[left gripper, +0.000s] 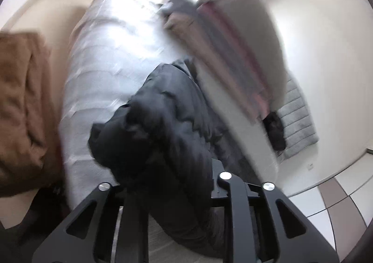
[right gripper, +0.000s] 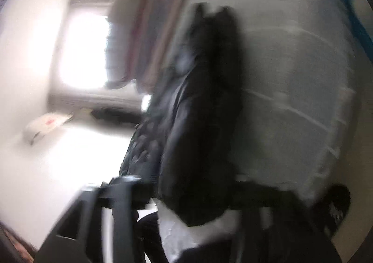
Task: Fold large clothes
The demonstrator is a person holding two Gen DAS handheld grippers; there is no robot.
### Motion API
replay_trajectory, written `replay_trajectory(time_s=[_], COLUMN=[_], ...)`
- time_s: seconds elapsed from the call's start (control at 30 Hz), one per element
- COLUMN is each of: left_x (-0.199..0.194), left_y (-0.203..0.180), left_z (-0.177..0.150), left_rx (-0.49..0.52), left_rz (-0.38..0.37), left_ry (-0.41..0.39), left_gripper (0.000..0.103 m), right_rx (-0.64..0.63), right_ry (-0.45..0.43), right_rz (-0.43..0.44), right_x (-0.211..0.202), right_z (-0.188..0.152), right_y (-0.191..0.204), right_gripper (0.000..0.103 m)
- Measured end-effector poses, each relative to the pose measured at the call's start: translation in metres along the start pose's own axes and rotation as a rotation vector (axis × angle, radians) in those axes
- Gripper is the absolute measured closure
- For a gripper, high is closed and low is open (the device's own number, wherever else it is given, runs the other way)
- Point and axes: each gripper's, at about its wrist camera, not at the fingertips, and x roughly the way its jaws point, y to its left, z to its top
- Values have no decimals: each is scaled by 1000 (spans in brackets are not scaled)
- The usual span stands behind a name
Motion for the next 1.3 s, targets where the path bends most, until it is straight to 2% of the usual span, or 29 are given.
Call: replay_trajectory(time_s=[0.03, 0.1, 0.13, 0.2, 0.27, 0.33, 0.43, 0.57, 0.63, 0.73, 0.8, 0.87, 0.97, 1.03, 1.07, 1.1, 1.13, 1.17, 1.23, 1.3], left_x=[7, 11, 11, 16, 20, 19, 20, 24, 35, 53, 58, 58, 58, 61, 62, 59, 60, 60, 59, 60], left_y=[15, 37, 44, 48, 44, 45, 48, 59, 54, 48, 44, 43, 44, 44, 43, 44, 42, 41, 43, 47], left_z=[-3, -10, -13, -18, -18, -20, -20, -10, -3, 4, 6, 7, 6, 6, 6, 2, 2, 2, 1, 3], left_rx=[-41, -122, -154, -170, -169, -179, -219, -261, -242, -228, -219, -214, -214, -215, -210, -203, -187, -175, -169, -192], left_rz=[22, 2, -15, -32, -40, -46, -43, -46, -45, -50, -48, -52, -57, -58, -61, -62, -70, -69, -69, -82], left_ry=[35, 43, 34, 30, 23, 7, -14, -25, -15, 13, 4, -2, -18, -25, -28, -29, -30, -33, -35, -27], left_gripper=[74, 61, 59, 50, 45, 43, 42, 41, 40, 40, 41, 50, 58, 62, 66, 70, 71, 74, 77, 77], right_rx=[16, -5, -56, -201, -379, -530, -737, -808, -823, -812, -777, -767, -828, -837, -827, -825, -830, -828, -800, -779], right_ry=[-66, -177, -253, -287, -252, -180, -40, 65, 101, 114, 137, 151, 40, -1, 4, 38, 91, 157, 154, 98], right_rz=[-70, -184, -233, -295, -330, -372, -445, -557, -652, -736, -739, -723, -626, -628, -649, -716, -778, -803, -785, -682], right_x=[-14, -39, -53, -53, -26, 21, 127, 243, 282, 317, 320, 312, 289, 290, 298, 315, 329, 345, 337, 301], right_z=[1, 1, -2, -4, -7, -11, -13, 4, 9, 26, 31, 31, 21, 21, 24, 26, 27, 29, 29, 21], right_y=[-6, -2, 12, 50, 103, 147, 202, 218, 207, 192, 187, 194, 221, 229, 227, 218, 210, 198, 200, 215], right_gripper=[41, 41, 41, 37, 28, 27, 27, 27, 27, 20, 19, 19, 19, 15, 11, 7, 7, 7, 7, 7])
